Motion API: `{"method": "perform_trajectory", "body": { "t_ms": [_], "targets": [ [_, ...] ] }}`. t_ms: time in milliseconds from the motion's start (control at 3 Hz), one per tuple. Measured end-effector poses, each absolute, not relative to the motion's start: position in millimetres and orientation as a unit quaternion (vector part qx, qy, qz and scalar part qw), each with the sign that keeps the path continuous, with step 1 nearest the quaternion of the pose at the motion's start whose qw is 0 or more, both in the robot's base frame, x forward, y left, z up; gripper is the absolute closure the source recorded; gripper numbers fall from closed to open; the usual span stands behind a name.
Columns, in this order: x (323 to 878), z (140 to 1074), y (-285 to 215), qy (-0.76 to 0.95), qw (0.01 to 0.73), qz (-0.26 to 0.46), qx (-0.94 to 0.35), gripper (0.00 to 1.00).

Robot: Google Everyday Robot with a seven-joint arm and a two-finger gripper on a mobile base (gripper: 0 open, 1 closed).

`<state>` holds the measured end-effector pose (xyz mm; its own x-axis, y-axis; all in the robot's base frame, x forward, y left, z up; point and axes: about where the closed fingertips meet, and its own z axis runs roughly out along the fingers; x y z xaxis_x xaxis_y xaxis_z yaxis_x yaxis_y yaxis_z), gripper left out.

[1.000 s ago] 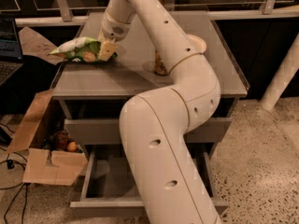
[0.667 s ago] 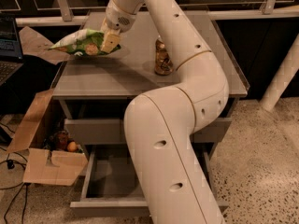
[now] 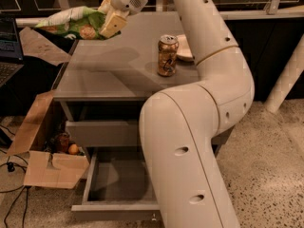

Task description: Place green rice chip bag into middle drawer

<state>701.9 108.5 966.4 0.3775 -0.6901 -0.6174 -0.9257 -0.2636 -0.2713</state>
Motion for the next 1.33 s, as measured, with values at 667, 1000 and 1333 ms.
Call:
{"method": "perform_trajectory", "body": {
  "t_ms": [667, 1000, 1333],
  "targets": [
    [679.4, 977.0, 120.1, 0.467, 0.340, 0.261, -0.774, 1.00],
    [685.3, 977.9, 126.5, 0.468, 0.351, 0.259, -0.768, 1.00],
    [683.8, 971.0, 134.7, 0.470, 0.341, 0.265, -0.770, 1.00]
  ]
}}
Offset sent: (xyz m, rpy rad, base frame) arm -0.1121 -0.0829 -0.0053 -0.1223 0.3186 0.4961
